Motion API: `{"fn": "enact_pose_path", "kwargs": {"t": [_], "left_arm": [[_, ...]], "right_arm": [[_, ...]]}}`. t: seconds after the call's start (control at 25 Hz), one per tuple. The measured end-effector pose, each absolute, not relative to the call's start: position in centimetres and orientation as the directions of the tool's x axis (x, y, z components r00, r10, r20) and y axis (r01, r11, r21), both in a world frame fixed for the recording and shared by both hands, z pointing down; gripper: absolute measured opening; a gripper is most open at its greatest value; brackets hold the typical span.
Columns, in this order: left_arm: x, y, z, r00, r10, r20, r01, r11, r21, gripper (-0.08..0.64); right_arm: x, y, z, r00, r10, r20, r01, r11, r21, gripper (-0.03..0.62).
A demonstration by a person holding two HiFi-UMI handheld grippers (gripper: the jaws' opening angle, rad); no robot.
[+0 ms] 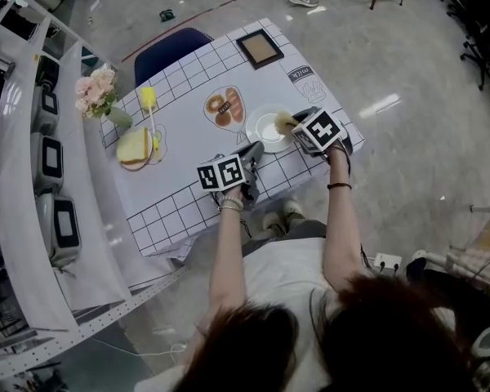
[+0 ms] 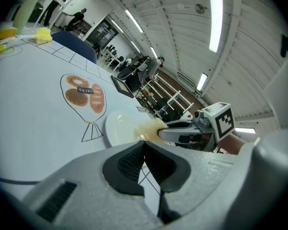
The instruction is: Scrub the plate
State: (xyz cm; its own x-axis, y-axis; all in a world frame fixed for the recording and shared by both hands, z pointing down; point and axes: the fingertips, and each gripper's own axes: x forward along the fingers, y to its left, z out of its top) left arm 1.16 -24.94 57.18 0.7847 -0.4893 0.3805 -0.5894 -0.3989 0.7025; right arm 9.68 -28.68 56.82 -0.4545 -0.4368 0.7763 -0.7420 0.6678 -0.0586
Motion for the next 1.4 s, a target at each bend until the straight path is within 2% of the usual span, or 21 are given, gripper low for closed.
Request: {"fn": "enact_pose_path", "kwargs": {"t": [0.88, 1.4], "left_arm": [[0.6, -23.4, 57.7, 0.784, -0.485, 0.387, -0.589, -0.384, 0.711, 0.011], [-0.4, -23.1, 57.6, 0.776, -0.499, 0.386, -0.594, -0.374, 0.712, 0.011]], "right_arm": [[8.2, -26.5, 57.0, -0.490, -0.376, 0.786, -0.706, 0.700, -0.105, 0.080], [5.7, -25.2, 57.1, -0.555, -0.295, 0.778, -0.628, 0.762, -0.160, 0.080]]}}
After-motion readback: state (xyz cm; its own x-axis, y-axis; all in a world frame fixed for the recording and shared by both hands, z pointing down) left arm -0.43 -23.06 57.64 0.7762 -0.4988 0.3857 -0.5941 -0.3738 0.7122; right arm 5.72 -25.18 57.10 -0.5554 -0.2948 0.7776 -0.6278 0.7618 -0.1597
